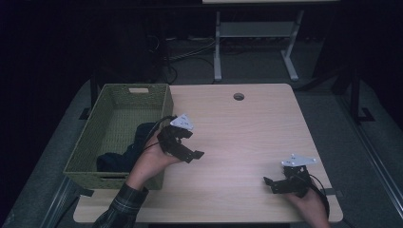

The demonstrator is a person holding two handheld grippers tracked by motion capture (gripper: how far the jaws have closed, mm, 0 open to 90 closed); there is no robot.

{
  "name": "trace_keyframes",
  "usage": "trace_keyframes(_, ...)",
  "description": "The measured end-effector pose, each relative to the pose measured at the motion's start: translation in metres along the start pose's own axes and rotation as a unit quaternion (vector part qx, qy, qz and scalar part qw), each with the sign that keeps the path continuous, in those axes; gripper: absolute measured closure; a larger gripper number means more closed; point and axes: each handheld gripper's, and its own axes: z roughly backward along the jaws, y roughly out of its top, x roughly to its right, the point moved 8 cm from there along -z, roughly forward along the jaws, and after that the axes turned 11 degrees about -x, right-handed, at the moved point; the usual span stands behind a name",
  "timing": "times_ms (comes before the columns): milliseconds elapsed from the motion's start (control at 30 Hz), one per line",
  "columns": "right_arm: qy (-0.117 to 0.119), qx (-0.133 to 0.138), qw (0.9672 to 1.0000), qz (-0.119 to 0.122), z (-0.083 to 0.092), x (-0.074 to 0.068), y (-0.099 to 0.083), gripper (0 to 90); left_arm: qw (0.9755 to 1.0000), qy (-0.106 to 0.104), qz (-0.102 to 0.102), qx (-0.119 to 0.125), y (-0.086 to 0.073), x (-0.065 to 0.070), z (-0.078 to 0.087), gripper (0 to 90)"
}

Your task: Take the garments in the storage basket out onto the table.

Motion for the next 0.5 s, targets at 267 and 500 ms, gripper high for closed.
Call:
trace_keyframes(267,0.0,0.0,1.0,-0.001,0.0,0.0,0.0,3.0,1.0,0.003,0.0,-0.003,-0.005,-0.005,0.013,14.6)
trace_keyframes(500,0.001,0.001,1.0,-0.001,0.0,0.0,0.0,3.0,0.9999,0.009,0.011,-0.003,-0.011,-0.012,0.022,14.6)
